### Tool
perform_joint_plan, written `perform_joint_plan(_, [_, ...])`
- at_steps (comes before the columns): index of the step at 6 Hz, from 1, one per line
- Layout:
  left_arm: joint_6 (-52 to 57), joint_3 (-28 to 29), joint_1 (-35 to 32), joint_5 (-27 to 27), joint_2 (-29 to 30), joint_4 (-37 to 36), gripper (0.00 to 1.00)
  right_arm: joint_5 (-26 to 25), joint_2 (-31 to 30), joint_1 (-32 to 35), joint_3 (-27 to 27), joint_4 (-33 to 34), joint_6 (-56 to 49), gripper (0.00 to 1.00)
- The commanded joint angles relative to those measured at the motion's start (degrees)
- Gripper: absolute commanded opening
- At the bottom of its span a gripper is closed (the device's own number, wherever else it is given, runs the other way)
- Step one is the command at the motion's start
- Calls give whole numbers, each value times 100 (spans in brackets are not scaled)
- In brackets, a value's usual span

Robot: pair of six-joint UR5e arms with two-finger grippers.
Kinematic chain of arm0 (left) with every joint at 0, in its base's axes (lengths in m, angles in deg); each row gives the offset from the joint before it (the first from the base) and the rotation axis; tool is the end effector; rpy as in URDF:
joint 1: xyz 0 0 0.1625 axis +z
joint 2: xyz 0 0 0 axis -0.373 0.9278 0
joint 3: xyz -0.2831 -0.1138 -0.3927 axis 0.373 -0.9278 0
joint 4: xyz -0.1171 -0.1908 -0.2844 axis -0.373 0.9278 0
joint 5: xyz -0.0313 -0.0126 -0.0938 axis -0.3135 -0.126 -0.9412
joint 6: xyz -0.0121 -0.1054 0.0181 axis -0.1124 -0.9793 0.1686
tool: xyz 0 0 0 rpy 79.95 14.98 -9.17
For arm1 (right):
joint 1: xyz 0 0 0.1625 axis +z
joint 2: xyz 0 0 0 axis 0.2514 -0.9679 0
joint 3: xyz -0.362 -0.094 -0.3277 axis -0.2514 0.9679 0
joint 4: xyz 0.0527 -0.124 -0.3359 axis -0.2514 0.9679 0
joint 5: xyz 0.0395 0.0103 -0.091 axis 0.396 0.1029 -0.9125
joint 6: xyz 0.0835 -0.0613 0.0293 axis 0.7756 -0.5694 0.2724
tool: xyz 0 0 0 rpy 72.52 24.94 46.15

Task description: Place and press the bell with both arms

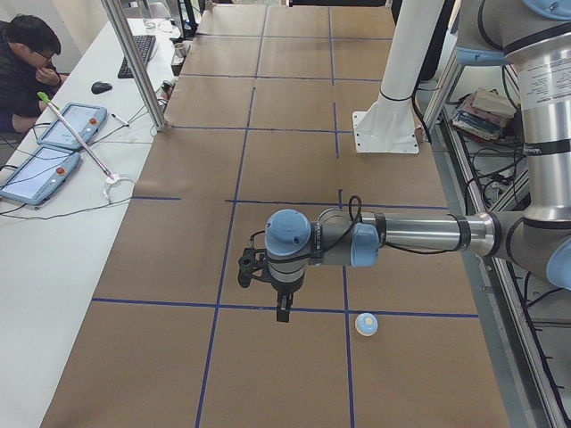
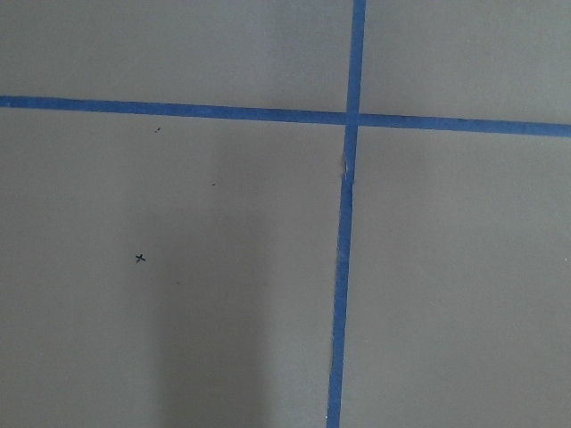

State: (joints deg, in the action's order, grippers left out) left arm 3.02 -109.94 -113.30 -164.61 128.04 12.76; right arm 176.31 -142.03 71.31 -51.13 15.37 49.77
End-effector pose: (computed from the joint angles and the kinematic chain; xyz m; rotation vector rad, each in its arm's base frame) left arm -0.0654 -0.3141 0.7187 0.0522 0.7783 0.0647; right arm 0.0321 -0.3555 0.6987 0.0664 -0.7846 -0.0345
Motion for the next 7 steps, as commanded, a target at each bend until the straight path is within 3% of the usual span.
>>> perform_joint_plan(1, [9, -89, 0, 3, -116, 5, 100, 0, 0, 0, 0, -3, 0, 100])
perform_joint_plan(3, [-9, -151, 26, 38, -74, 23, 100, -9, 0, 9, -18, -3, 9, 100])
perform_joint_plan(5, [9, -160, -9, -83, 58, 548, 100, -9, 9, 0, -18, -3, 9, 100])
perform_joint_plan(7, [-409, -230, 130, -313, -615, 1706, 100, -9, 9, 0, -26, -3, 9, 100])
